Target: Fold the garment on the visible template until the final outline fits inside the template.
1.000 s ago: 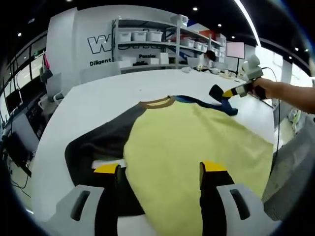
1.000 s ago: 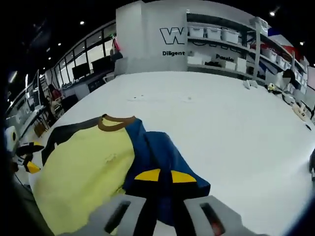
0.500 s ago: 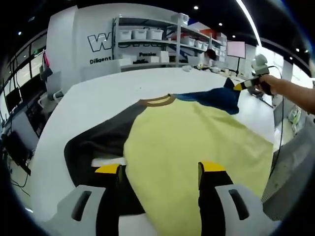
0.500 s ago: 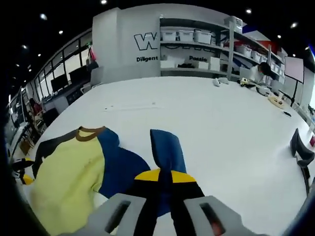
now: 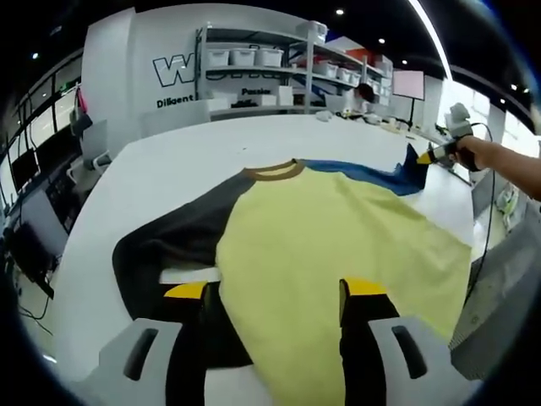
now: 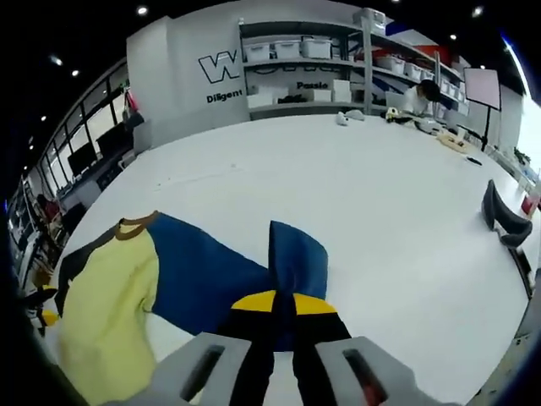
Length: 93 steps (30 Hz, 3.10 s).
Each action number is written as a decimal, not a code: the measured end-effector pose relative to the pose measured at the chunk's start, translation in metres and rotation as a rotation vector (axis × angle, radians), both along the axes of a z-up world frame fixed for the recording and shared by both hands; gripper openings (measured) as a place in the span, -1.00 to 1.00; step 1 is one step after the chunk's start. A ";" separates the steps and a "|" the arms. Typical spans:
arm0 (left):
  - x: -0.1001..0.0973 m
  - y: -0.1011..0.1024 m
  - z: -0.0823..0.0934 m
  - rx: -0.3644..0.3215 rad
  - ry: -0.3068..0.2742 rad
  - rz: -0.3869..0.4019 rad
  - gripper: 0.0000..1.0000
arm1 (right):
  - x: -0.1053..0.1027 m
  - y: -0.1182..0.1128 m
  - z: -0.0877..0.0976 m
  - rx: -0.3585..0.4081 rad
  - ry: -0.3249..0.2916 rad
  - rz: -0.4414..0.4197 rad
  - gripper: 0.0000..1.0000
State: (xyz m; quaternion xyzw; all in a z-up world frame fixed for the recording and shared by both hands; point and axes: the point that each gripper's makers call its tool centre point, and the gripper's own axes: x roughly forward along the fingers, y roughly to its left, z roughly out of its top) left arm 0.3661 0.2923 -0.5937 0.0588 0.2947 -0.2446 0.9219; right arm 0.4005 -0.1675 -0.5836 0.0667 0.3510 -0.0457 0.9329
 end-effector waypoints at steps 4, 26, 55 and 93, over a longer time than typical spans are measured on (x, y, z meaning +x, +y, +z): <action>0.001 0.000 0.001 0.000 -0.004 -0.001 0.11 | -0.003 0.010 0.008 0.053 -0.020 0.006 -1.00; -0.001 -0.008 0.004 -0.028 -0.008 -0.022 0.13 | 0.038 0.097 0.075 0.158 -0.167 0.181 -1.00; -0.002 -0.017 0.005 -0.082 0.015 -0.018 0.15 | 0.083 0.248 0.112 0.206 -0.226 0.507 -1.00; -0.002 -0.017 0.001 -0.083 0.036 -0.020 0.18 | 0.087 0.424 0.042 0.166 -0.032 0.846 -1.00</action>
